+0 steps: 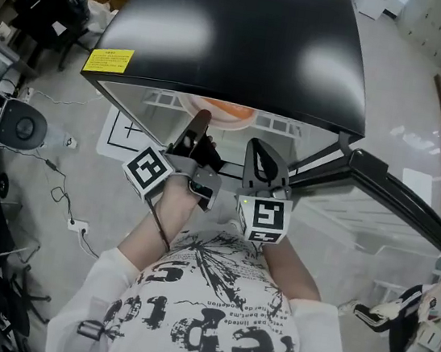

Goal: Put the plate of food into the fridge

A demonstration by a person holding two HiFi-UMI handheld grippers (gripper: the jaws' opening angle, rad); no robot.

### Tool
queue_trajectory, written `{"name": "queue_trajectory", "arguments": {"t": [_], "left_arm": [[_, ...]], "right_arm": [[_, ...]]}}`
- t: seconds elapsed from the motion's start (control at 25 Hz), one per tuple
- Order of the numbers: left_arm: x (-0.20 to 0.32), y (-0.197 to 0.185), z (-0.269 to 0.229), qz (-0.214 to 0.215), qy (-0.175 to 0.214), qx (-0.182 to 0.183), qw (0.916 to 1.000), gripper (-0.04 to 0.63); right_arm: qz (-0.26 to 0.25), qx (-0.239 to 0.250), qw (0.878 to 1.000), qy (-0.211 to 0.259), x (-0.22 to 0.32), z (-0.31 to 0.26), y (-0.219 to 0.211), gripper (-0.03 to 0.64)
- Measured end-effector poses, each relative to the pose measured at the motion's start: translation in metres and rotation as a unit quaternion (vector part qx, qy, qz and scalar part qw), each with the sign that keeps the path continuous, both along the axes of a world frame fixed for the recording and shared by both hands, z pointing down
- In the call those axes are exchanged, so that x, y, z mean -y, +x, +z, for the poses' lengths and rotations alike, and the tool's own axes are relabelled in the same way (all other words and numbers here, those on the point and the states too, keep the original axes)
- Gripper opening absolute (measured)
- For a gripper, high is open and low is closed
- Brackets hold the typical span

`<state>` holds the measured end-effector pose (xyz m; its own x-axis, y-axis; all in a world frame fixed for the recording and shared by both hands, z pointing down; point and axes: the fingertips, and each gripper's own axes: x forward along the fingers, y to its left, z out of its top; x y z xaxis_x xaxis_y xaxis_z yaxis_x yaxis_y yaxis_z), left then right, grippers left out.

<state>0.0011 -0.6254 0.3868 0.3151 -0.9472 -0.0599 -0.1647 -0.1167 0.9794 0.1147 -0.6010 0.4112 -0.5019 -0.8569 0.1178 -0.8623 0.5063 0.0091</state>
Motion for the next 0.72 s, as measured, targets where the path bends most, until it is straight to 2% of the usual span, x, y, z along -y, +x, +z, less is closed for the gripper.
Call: {"name": "queue_trajectory", "arguments": {"t": [0.08, 0.12, 0.16, 0.28, 0.36, 0.4, 0.48, 0.64, 0.72], "left_arm": [[-0.001, 0.002, -0.003, 0.0, 0.012, 0.067, 0.9977, 0.079], [-0.001, 0.003, -0.006, 0.0, 0.02, 0.086, 0.9961, 0.1], [-0.002, 0.005, -0.009, -0.002, 0.03, 0.09, 0.9955, 0.129], [-0.006, 0.012, -0.02, -0.001, 0.065, 0.07, 0.9955, 0.221], [-0.01, 0.017, -0.027, 0.005, 0.091, 0.057, 0.9942, 0.308], [-0.011, 0.018, -0.029, 0.009, 0.101, 0.054, 0.9934, 0.327], [-0.012, 0.016, -0.031, 0.019, 0.111, 0.045, 0.9926, 0.348], [-0.017, 0.008, -0.035, 0.024, 0.122, 0.007, 0.9922, 0.348], [-0.023, 0.005, -0.037, 0.021, 0.13, 0.037, 0.9907, 0.348]], "right_arm": [[0.0, -0.002, 1.0, -0.001, 0.0, 0.0, -0.003, 0.002], [0.0, -0.003, 1.0, -0.001, 0.0, 0.0, -0.004, 0.002], [0.0, -0.004, 1.0, -0.001, -0.001, 0.001, -0.006, 0.002], [-0.004, -0.007, 1.0, 0.0, -0.006, 0.001, -0.008, 0.002], [-0.005, -0.007, 1.0, 0.0, -0.009, 0.001, -0.01, 0.002], [-0.005, -0.008, 1.0, -0.001, -0.011, 0.002, -0.01, 0.002], [-0.004, -0.008, 1.0, -0.003, -0.013, 0.002, -0.012, 0.002], [0.0, -0.008, 1.0, -0.002, -0.02, 0.002, -0.016, 0.002], [0.004, -0.008, 1.0, -0.003, -0.023, 0.002, -0.017, 0.002]]}}
